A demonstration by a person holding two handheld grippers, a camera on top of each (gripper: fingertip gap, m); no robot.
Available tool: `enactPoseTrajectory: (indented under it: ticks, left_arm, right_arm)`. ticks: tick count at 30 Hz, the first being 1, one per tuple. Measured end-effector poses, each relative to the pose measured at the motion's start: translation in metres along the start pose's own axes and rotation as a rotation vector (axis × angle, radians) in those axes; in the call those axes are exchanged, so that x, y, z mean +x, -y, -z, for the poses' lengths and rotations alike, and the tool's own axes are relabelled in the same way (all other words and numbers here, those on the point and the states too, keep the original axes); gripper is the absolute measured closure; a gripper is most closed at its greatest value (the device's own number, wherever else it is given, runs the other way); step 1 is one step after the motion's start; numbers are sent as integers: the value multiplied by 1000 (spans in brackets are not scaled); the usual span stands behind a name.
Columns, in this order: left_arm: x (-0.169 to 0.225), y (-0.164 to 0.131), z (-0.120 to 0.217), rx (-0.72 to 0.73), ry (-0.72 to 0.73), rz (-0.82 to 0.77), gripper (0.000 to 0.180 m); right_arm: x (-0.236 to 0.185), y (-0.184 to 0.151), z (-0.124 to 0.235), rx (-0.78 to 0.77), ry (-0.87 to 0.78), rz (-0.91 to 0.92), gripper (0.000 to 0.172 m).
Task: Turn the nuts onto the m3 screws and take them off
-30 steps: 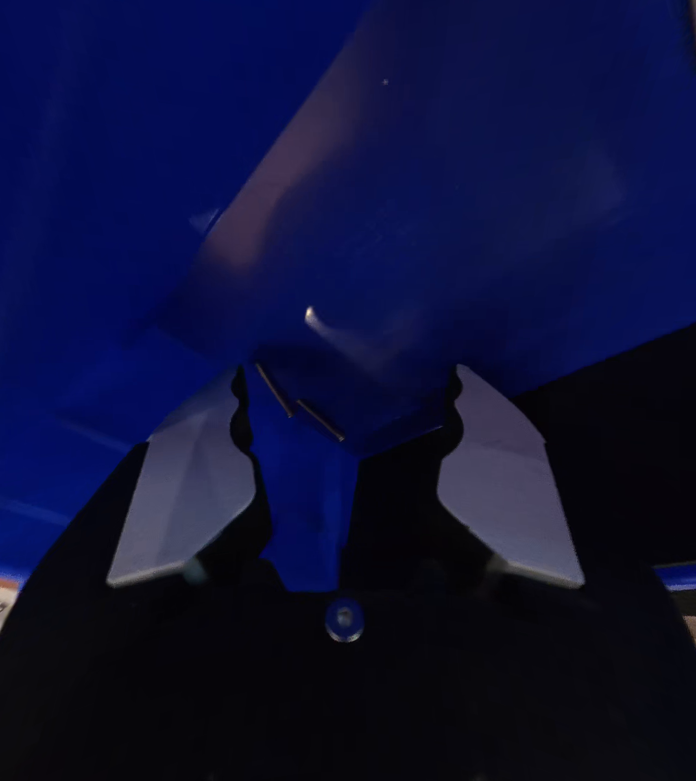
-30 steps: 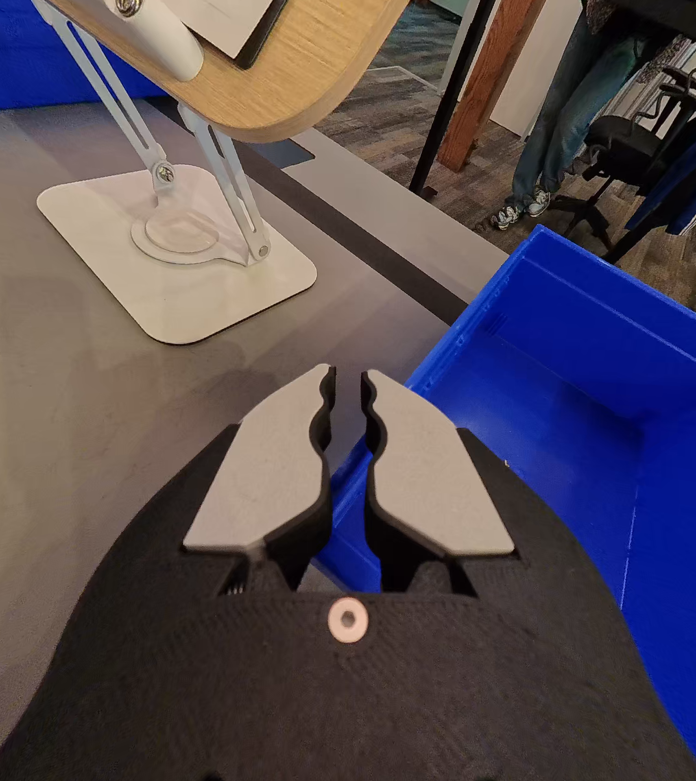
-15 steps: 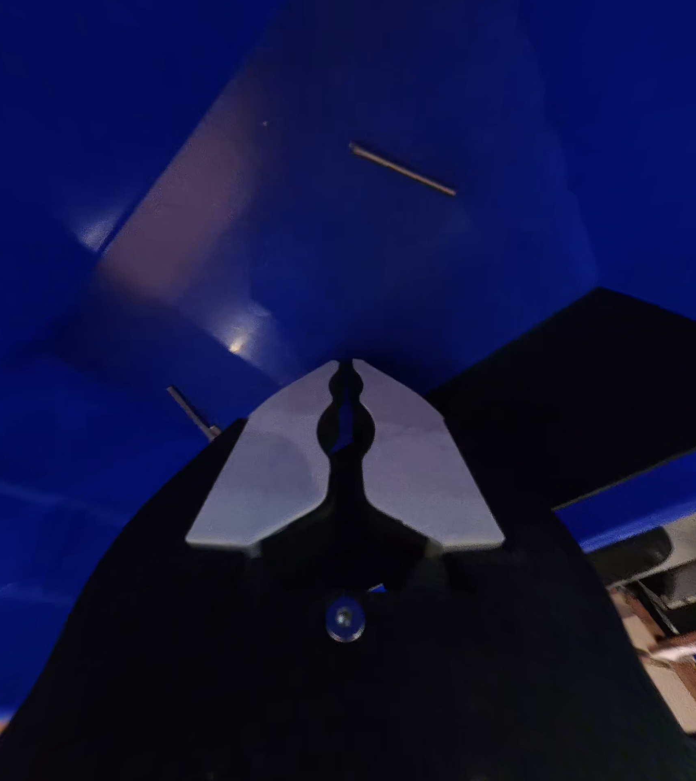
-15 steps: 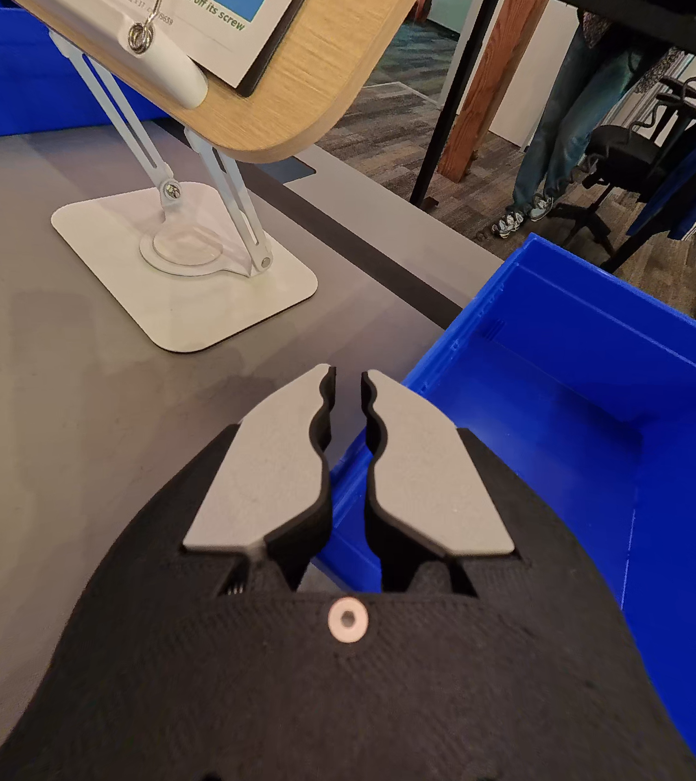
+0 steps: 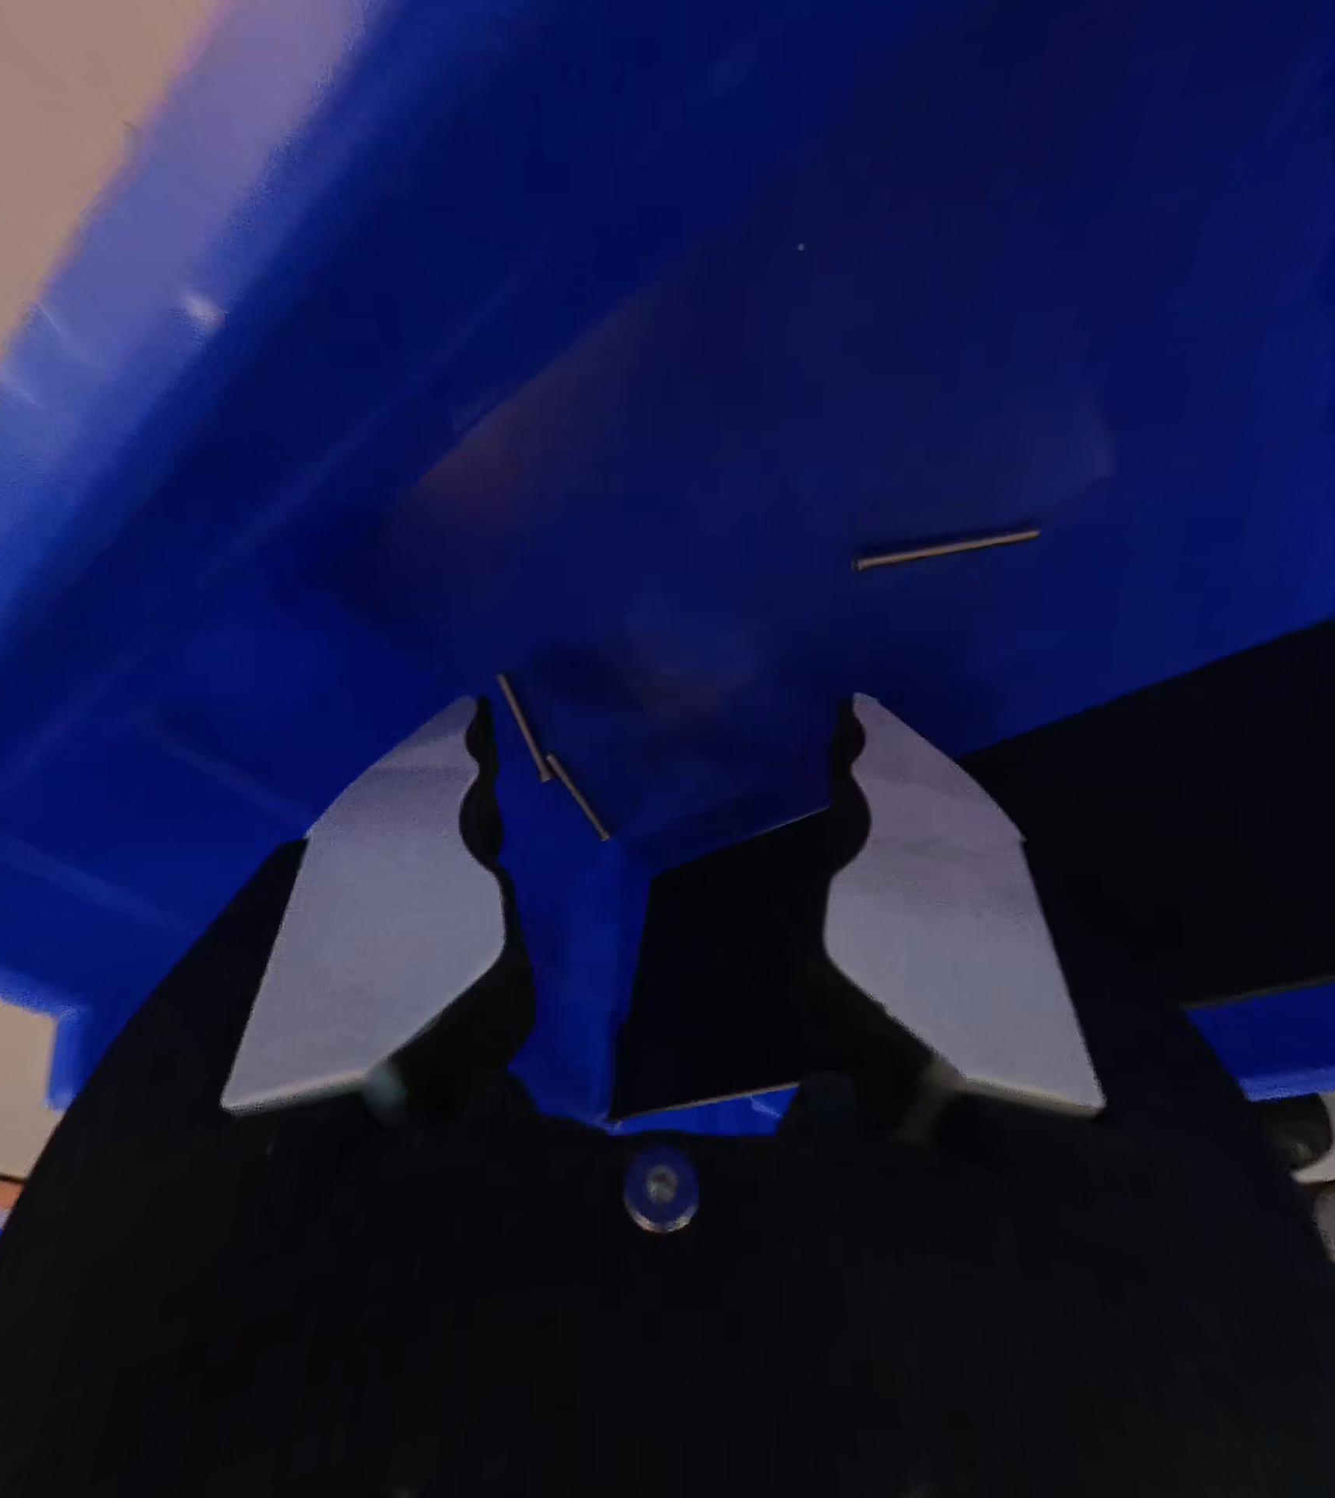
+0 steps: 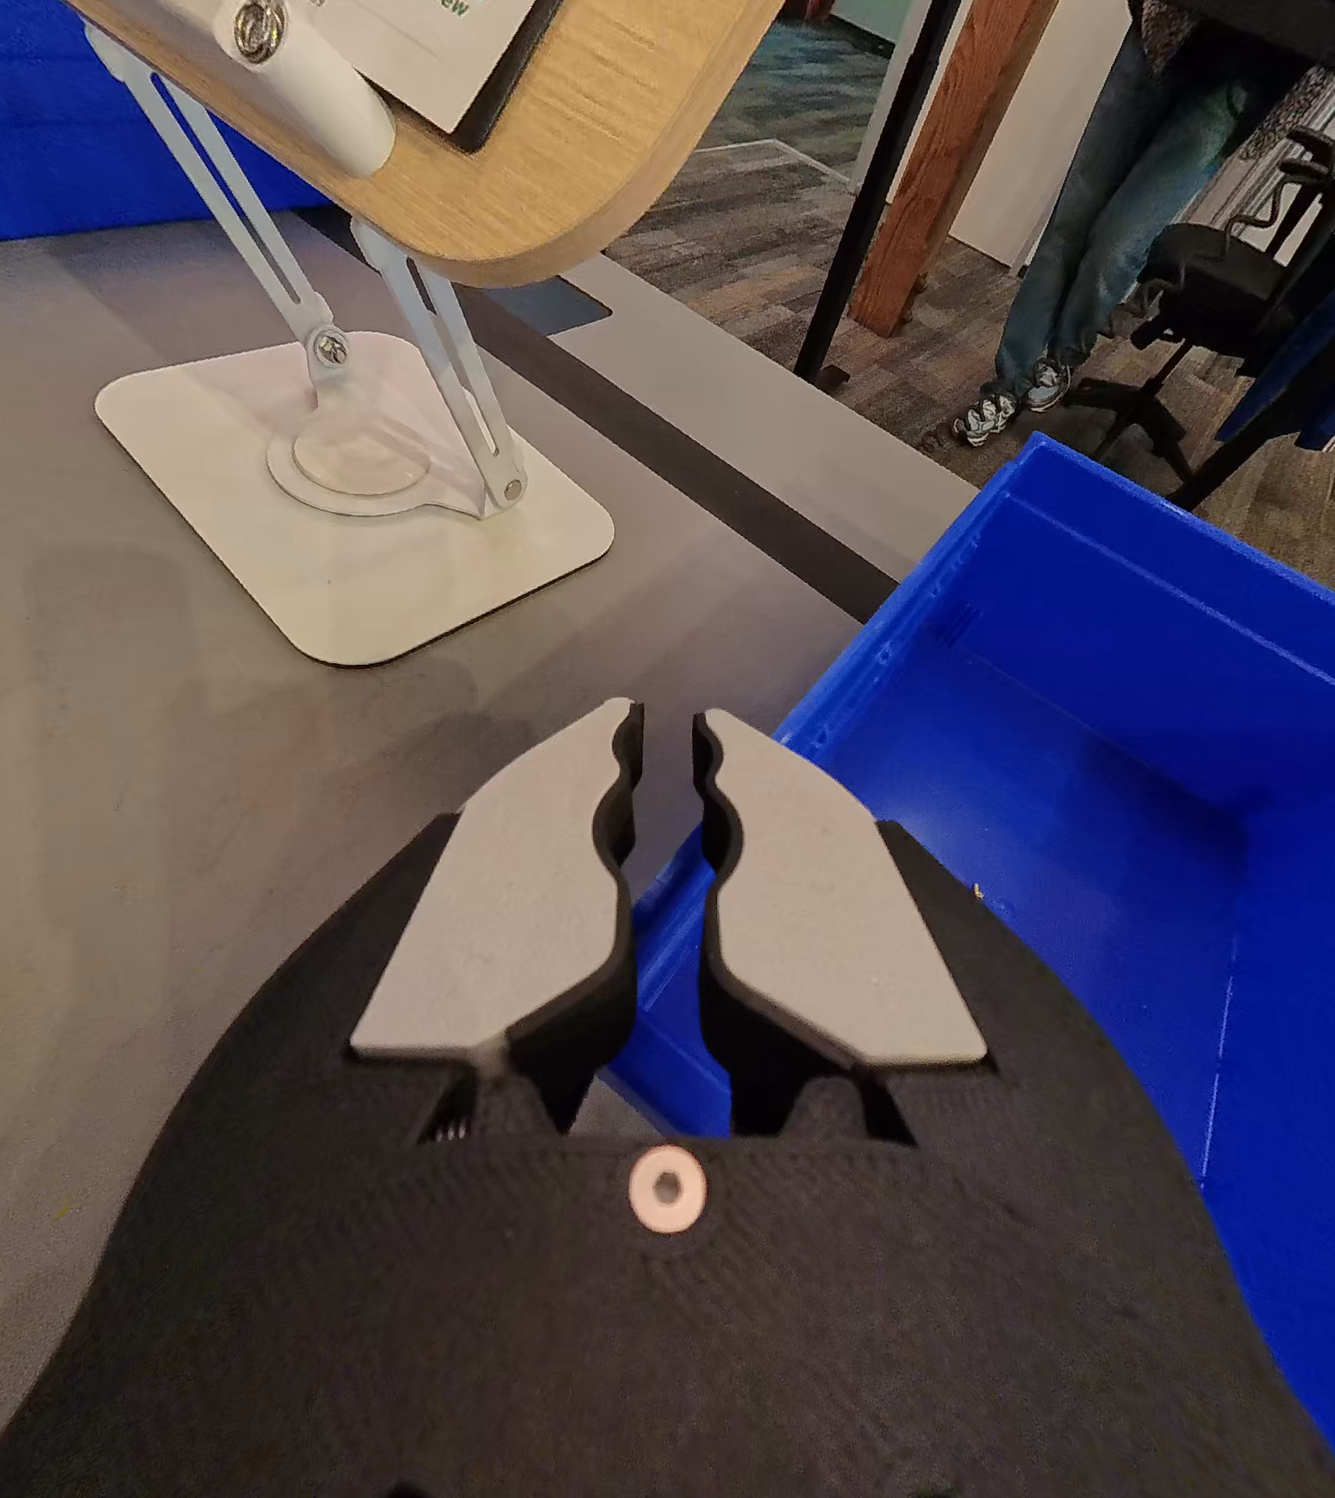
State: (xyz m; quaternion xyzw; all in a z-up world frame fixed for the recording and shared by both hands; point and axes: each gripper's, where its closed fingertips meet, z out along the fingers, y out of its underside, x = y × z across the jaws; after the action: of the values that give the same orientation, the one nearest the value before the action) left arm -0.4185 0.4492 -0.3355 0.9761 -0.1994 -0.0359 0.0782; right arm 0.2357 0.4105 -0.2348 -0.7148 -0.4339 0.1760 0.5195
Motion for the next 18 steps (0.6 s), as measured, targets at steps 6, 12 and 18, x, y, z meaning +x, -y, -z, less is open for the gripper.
enactPoseTrajectory:
  ticks: [6,12,18]
  left_arm:
    - [6,-6,-11,-54,-63,68,81]
    - [7,-1,-19,-34,-93,139,77]
    - [15,-4,-18,-32,-120,147,73]
  right_arm:
    - [-1,0,-1,-1,4,2,160]
    - [-1,-1,-1,-2,5,2,160]
    - [-1,0,0,1,6,1,160]
